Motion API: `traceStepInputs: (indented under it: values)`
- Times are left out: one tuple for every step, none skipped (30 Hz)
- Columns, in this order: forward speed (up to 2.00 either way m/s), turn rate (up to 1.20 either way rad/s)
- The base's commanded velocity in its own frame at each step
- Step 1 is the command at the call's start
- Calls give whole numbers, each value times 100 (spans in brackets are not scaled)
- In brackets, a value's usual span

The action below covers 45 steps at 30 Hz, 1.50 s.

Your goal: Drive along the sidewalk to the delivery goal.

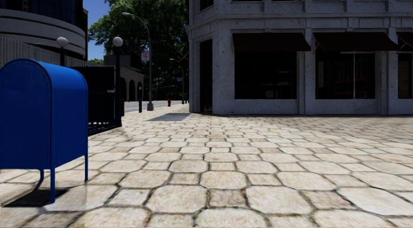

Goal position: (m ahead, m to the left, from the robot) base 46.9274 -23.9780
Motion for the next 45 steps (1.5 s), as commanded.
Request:
traceStepInputs:
  values:
    - [200, 0]
    - [200, 0]
    - [200, 0]
    - [200, 0]
    - [200, 0]
    - [200, 0]
    - [200, 0]
    - [200, 0]
    - [200, 0]
    - [200, 0]
    - [200, 0]
    - [200, 0]
    - [200, 0]
    - [200, 0]
    - [200, 0]
    - [200, 0]
    - [200, 0]
    - [200, 0]
    - [200, 0]
    - [200, 0]
    - [200, 0]
    - [200, 0]
    - [200, 0]
    - [200, 0]
    - [200, 0]
    - [200, 0]
    - [200, 0]
    - [200, 0]
    - [200, 0]
    - [200, 2]
    - [200, 2]
    - [200, 13]
    - [200, 23]
    - [200, 45]
    - [200, 64]
    - [200, 64]
    - [200, 91]
    - [200, 99]
    - [200, 102]
    - [200, 102]
    - [200, 101]
    - [200, 80]
    - [200, 62]
    - [200, 62]
    - [200, 55]
